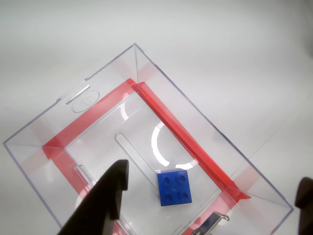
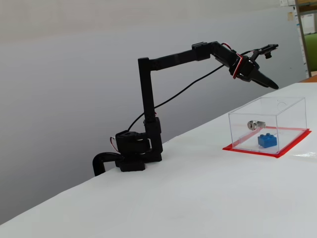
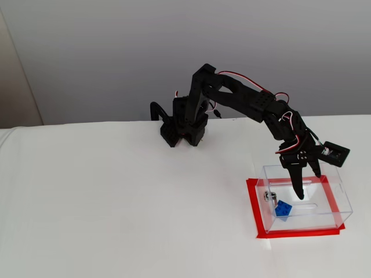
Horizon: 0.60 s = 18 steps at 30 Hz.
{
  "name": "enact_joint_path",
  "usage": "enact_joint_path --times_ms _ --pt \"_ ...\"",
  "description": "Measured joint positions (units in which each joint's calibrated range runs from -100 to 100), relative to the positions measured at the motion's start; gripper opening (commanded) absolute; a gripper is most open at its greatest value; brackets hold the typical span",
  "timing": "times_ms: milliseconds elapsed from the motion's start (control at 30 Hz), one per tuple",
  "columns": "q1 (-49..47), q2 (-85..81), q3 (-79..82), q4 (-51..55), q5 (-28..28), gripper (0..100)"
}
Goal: Pick the blue lego brick and place it into the transparent box
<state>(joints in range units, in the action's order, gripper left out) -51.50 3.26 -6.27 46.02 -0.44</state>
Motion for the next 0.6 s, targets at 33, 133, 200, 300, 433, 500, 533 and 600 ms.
enact_joint_path --times_ms 33,133,200,300,433,500,533,600 --pt "0.0 0.0 0.0 0.0 0.0 37" --pt "0.0 0.0 0.0 0.0 0.0 34" --pt "0.0 0.0 0.0 0.0 0.0 27" --pt "0.0 0.0 0.0 0.0 0.0 16" --pt "0.0 0.0 0.0 0.0 0.0 2" --pt "0.0 0.0 0.0 0.0 0.0 1" --pt "0.0 0.0 0.0 0.0 0.0 1" --pt "0.0 -0.25 0.0 0.0 0.0 1"
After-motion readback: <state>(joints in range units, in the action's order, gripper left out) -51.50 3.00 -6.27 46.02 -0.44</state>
